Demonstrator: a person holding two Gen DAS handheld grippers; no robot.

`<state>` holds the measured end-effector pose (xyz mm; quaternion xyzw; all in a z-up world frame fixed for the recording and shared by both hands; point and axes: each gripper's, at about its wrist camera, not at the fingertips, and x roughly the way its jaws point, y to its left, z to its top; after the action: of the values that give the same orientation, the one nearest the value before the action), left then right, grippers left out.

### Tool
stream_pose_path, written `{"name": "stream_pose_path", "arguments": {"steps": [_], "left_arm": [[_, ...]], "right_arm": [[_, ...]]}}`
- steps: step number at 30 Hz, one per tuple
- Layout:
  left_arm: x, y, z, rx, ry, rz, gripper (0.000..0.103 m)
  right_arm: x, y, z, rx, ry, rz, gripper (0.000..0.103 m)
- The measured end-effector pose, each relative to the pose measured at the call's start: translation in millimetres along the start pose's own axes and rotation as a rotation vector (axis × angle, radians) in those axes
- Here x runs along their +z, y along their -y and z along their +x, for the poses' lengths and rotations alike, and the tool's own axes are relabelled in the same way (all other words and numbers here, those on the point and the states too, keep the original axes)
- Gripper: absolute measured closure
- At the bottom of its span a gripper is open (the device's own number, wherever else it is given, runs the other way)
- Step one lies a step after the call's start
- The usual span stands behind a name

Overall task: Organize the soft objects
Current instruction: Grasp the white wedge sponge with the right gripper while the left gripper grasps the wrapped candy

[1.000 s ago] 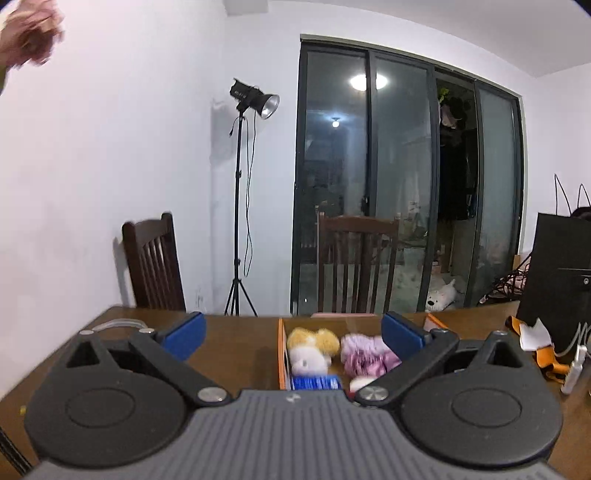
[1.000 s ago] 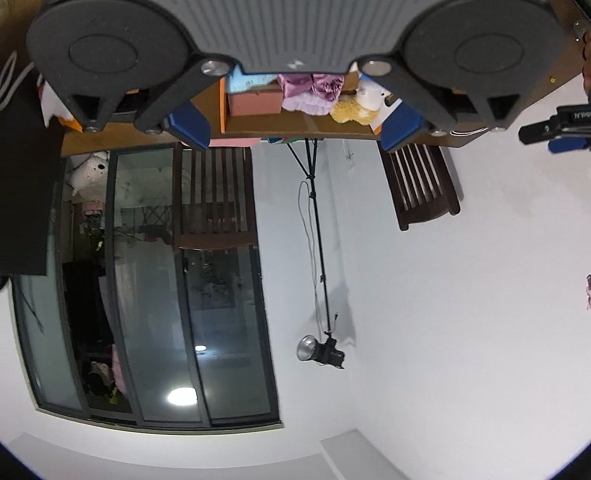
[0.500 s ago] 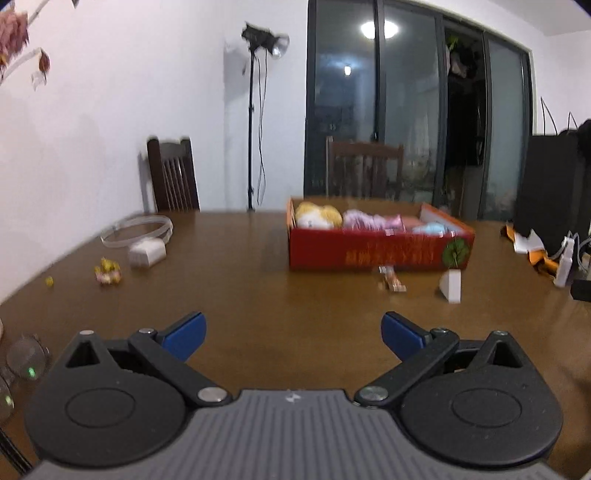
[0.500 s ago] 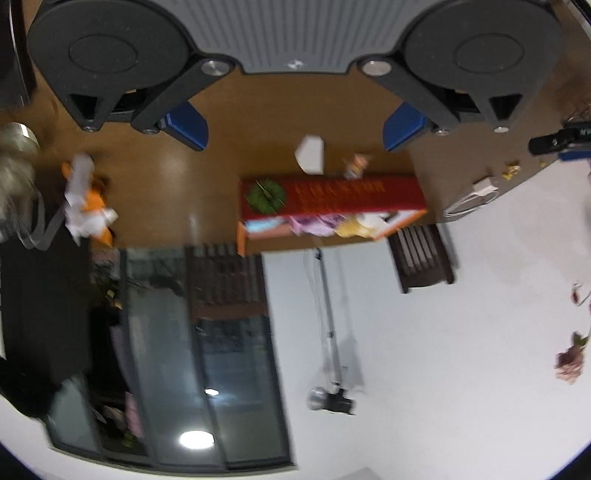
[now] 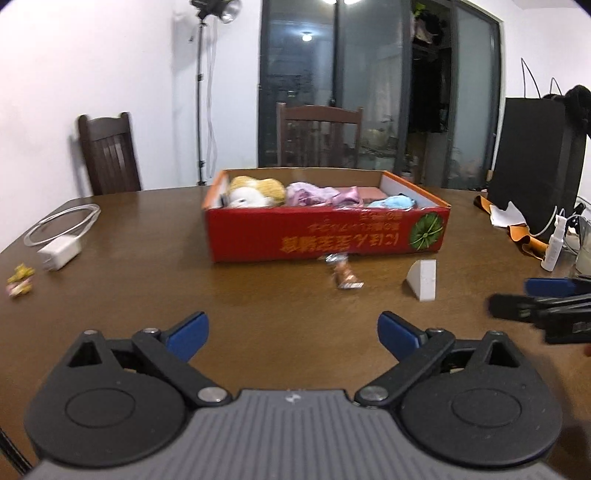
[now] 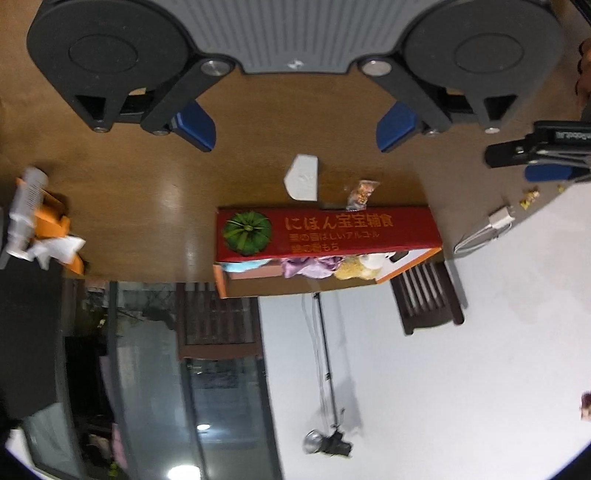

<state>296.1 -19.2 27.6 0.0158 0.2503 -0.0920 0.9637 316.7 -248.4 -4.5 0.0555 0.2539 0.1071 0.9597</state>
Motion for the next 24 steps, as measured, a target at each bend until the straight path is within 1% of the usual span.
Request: {"name": "stream_pose_path", "arguments": {"steps": [2, 4, 5, 6, 8, 9, 10, 11, 12, 13, 14, 16, 17, 19, 20, 24], "left_arm": [[8, 6, 21, -0.019, -0.012, 0.005, 0.015], [18, 9, 43, -0.05, -0.028, -0.016, 0.021], [22, 10, 54, -0.075, -0.043, -0.031, 0.025], [26, 11, 67, -0.103, -0.064, -0.039, 0.027], [34, 15, 90, -0.127, -0.107, -0.041, 0.04], [38, 17, 103, -0.131, -0.128, -0.036, 0.044], [40, 20, 113, -0.13, -0.14, -0.025, 0.051], [42, 23, 122, -0.131, -0.146, -0.009, 0.059], [44, 26, 130, -0.127, -0.153, 0.001, 0.063], [45, 27, 139, -0.123, -0.161, 0.0, 0.069], [45, 28, 145, -0.123, -0.172, -0.007, 0.078], [44, 28, 150, -0.14, -0.172, -0.015, 0.083], [43, 30, 149, -0.135, -0.169, 0.003, 0.085], [42, 33, 148, -0.148, -0.164, 0.034, 0.087], [42, 34, 149, -0.153, -0.164, 0.032, 0.087], [40, 39, 148, -0.147, -0.145, 0.066, 0.089]], "right_arm": [[9, -2, 22, 0.006, -0.028, -0.012, 0.022], [18, -2, 45, 0.015, -0.059, -0.014, 0.024], [22, -1, 55, 0.018, -0.077, -0.006, 0.029], [27, 1, 65, 0.02, -0.099, 0.006, 0.032], [35, 5, 83, 0.045, -0.12, 0.03, 0.037], [39, 7, 91, 0.048, -0.133, 0.036, 0.039], [41, 7, 100, 0.05, -0.146, 0.038, 0.047], [44, 7, 106, 0.054, -0.152, 0.038, 0.063], [45, 7, 110, 0.064, -0.158, 0.035, 0.072], [46, 7, 112, 0.077, -0.157, 0.032, 0.081], [46, 7, 114, 0.084, -0.154, 0.036, 0.081], [43, 10, 114, 0.1, -0.142, 0.043, 0.081], [42, 13, 113, 0.109, -0.137, 0.055, 0.081], [42, 18, 112, 0.121, -0.135, 0.078, 0.081], [43, 19, 111, 0.123, -0.134, 0.08, 0.081], [43, 16, 110, 0.126, -0.133, 0.063, 0.081]]}}
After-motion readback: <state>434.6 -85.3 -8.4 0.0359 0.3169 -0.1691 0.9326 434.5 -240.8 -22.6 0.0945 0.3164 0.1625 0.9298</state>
